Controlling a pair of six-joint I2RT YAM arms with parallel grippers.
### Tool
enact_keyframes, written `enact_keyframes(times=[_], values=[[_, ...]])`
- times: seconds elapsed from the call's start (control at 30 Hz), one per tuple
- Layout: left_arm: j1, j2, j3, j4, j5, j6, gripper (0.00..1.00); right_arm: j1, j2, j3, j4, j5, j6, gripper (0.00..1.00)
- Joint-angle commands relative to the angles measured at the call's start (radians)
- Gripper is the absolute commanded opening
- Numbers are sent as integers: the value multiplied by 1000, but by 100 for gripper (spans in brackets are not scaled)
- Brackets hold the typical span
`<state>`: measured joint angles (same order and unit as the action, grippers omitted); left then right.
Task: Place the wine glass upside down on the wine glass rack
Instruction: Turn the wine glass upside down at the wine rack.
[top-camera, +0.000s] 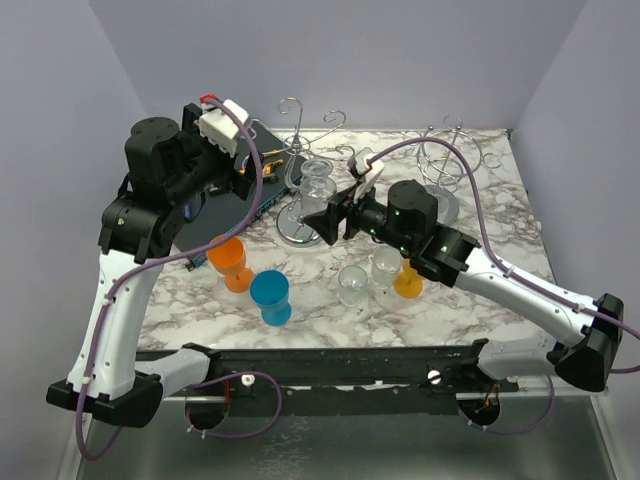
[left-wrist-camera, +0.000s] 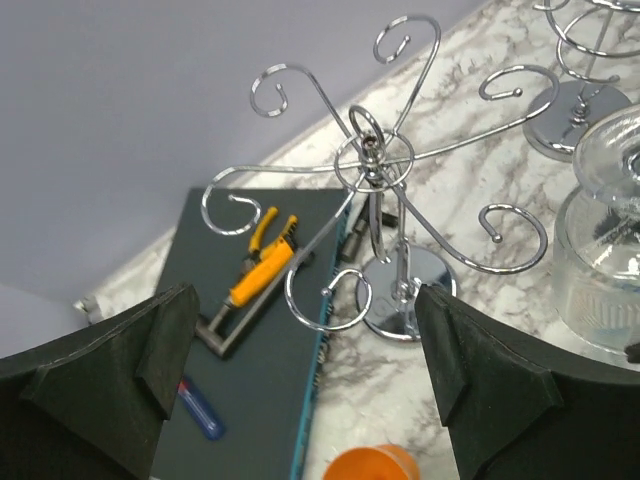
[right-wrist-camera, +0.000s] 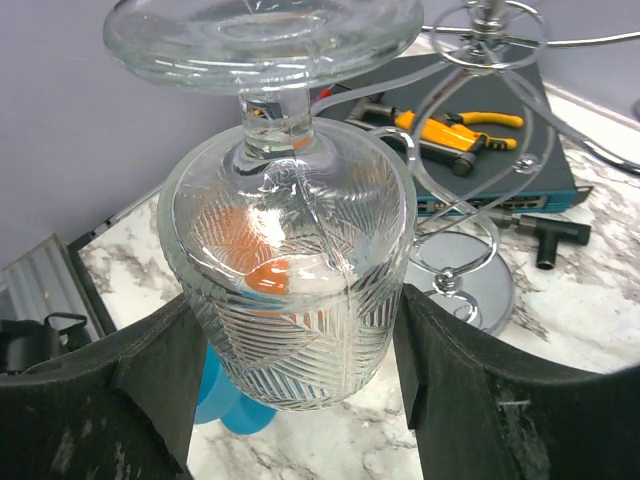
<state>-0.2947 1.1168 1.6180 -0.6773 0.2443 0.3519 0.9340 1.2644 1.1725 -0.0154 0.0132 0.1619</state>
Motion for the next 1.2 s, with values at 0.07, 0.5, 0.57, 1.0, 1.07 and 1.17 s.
enact_keyframes(times=[0.07, 0.5, 0.57, 1.0, 1.07, 1.17], values=[[0, 65, 41, -194, -40, -169, 99, -44, -18, -18, 105, -5, -11, 1], [0, 70, 22, -183, -178, -204, 99, -98, -19, -43, 47, -23, -44, 1], [0, 67, 14, -182, -193, -197, 99, -101, -22, -52, 32, -17, -53, 1], [0, 49, -24, -175, -236, -180, 89, -127, 39, -42, 42, -38, -86, 1], [0, 52, -33, -168, -264, -179, 85, -134, 53, -34, 49, -49, -90, 0], [0, 51, -42, -164, -268, -180, 82, -147, 73, -28, 63, -67, -93, 1]])
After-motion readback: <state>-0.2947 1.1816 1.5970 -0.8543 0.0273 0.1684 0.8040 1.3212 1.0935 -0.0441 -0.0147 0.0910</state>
